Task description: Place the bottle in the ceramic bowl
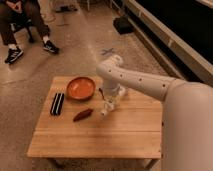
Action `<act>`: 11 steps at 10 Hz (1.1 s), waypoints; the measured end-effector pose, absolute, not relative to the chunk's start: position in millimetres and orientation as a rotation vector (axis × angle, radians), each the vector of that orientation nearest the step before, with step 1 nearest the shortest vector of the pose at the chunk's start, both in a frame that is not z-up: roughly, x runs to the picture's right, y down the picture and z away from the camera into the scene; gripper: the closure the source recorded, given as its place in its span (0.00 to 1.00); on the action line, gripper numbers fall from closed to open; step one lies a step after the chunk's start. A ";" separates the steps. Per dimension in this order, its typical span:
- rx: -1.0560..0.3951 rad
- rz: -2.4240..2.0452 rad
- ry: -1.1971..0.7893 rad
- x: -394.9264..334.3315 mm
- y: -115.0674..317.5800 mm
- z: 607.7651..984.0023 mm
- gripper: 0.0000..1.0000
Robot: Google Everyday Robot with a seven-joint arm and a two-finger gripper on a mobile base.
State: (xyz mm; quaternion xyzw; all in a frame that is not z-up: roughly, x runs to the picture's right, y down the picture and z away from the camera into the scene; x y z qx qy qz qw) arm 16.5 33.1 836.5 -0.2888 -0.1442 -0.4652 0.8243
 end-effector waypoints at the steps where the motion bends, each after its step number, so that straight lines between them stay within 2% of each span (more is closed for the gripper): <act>1: -0.614 -0.995 -0.304 15.9 20.1 843.8 0.96; 6: -0.578 -1.028 -0.301 -32.5 -31.8 877.8 0.96; 8: -0.569 -1.047 -0.292 -39.5 -34.1 880.4 0.96; 9: -0.556 -1.059 -0.298 -57.9 -30.6 881.3 0.93; 11: -0.550 -1.094 -0.310 -89.6 -32.2 889.4 0.74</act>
